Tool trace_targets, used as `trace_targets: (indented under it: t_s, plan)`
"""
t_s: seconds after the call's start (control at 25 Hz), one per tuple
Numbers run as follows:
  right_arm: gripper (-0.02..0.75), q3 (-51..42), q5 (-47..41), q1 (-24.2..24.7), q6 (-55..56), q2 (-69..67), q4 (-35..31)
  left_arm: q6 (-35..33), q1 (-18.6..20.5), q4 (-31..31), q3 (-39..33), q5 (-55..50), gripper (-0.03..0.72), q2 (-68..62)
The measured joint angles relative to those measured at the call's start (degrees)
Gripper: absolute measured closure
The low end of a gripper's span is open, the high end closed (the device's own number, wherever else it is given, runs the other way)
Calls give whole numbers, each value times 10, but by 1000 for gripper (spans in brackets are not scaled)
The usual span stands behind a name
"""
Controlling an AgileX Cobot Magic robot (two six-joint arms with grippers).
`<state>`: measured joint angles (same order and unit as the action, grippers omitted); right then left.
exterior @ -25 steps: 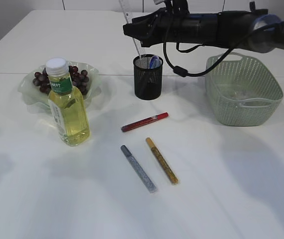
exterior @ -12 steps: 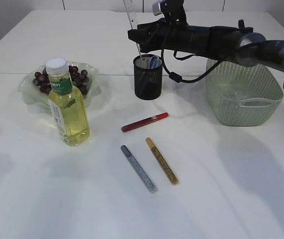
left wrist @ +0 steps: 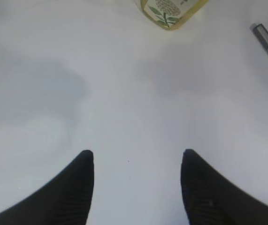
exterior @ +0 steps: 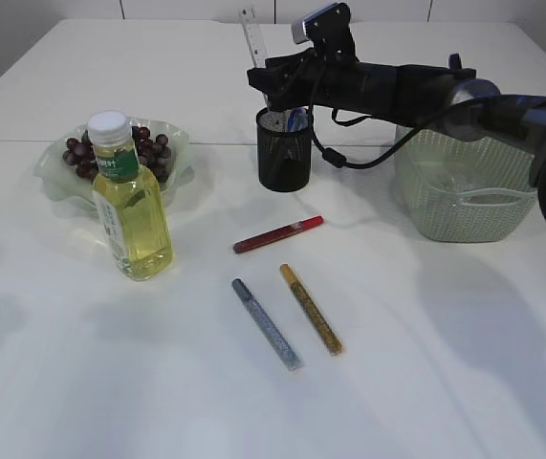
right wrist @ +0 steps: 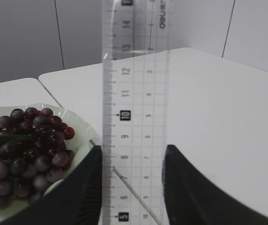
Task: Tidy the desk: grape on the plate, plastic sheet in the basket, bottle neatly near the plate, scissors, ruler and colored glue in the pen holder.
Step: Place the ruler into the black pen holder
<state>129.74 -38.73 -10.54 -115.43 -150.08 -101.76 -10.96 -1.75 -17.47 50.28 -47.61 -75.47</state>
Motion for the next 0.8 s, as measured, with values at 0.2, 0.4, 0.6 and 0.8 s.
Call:
trace_targets:
  t_s: [0.2, 0.4, 0.6, 0.8]
  plan:
    - [349, 0, 2, 0, 2, 0, -1, 0, 0, 0, 0, 1, 256, 0]
    - [339, 3, -2, 0, 37, 0, -1, 0, 0, 0, 0, 3, 256, 0]
    - [339, 13, -3, 2, 135, 4, -1, 0, 0, 0, 0, 3, 256, 0]
    - [339, 13, -1, 3, 310, 59, 129, 0, 0, 0, 0, 2, 256, 0]
